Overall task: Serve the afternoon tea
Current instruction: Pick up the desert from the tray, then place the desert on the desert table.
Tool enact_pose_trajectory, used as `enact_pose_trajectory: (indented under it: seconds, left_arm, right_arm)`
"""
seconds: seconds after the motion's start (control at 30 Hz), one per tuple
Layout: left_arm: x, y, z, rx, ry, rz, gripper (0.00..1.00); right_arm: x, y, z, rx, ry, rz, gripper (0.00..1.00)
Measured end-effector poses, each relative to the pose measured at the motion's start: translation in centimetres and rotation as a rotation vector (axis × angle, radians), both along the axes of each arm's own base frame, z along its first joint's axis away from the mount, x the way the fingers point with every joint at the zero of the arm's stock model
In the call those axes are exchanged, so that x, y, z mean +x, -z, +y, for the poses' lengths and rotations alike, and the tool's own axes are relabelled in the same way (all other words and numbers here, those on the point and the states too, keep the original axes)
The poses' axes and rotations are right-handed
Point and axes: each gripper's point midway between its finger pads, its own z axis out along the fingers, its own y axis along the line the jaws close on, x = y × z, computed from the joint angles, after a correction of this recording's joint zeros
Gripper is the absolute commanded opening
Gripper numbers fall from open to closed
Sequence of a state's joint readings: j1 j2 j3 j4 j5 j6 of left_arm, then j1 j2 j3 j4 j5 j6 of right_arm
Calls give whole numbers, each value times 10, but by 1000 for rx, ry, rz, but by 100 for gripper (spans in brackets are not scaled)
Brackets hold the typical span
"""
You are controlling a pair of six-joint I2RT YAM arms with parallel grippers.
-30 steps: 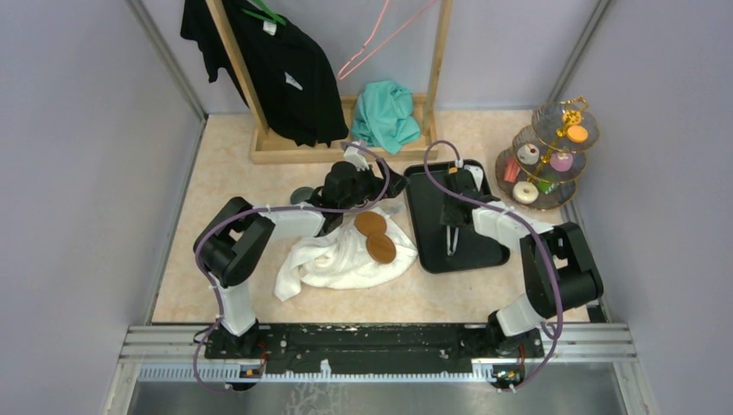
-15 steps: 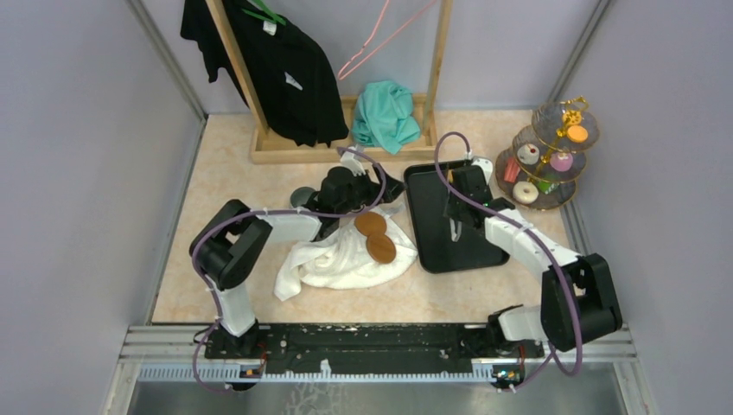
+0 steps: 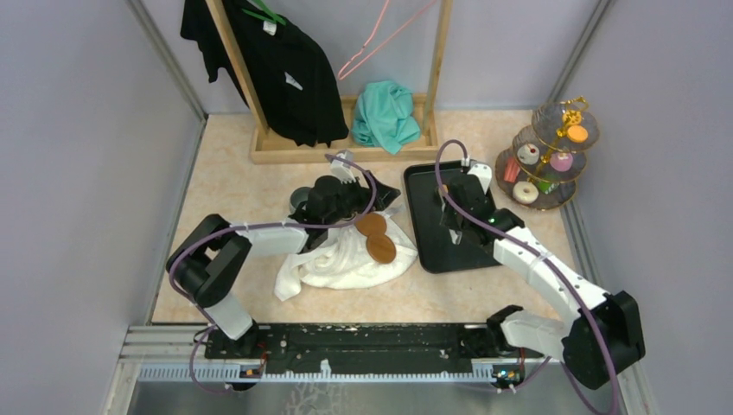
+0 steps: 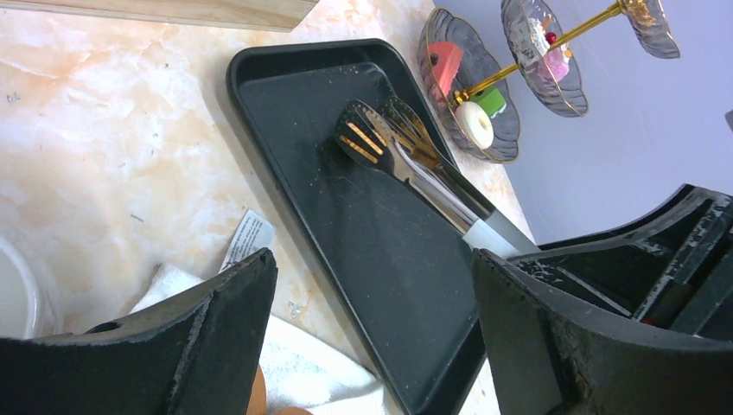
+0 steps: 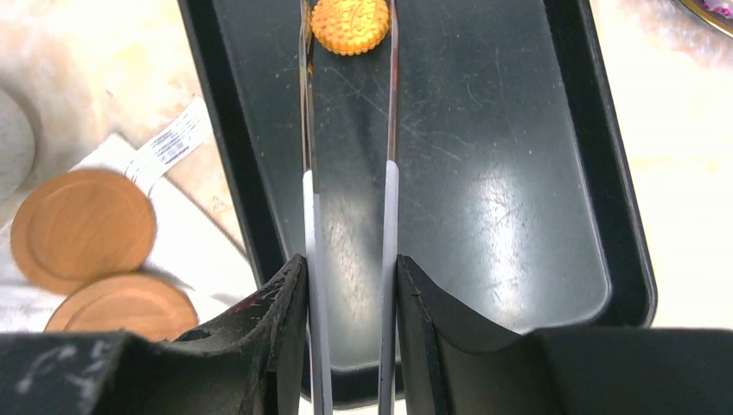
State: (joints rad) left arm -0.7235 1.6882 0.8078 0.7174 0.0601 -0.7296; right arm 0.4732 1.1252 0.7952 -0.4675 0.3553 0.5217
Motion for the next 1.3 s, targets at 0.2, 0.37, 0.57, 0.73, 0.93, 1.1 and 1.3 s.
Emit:
enact_pose_trajectory:
  seconds: [0.2, 0.37, 0.57, 0.73, 0.93, 1.1, 1.3]
  left_arm:
    - [-12, 1, 8, 6, -2, 4, 88]
    - [-20, 5, 13, 14, -5, 11, 88]
    - [-26, 5, 14, 19, -3, 14, 88]
    - [-30, 1, 14, 16, -2, 8, 88]
    - [-34, 0, 18, 19, -4, 9, 88]
    - [-37, 0, 18, 21, -1, 11, 88]
    - [-41, 2, 18, 26, 7, 15, 88]
  right_arm:
    - [-17, -24, 7, -12, -15, -30, 3]
    - [-26, -48, 15, -16, -30, -69, 2]
    - [-33, -94, 22, -14, -35, -146, 2]
    - [-34, -137, 17, -3, -7, -229, 2]
    - [-35, -178, -4, -26, 62, -303, 2]
    - [-38, -209, -22, -45, 124, -362, 1]
    - [-41, -221, -40, -100, 185, -379, 2]
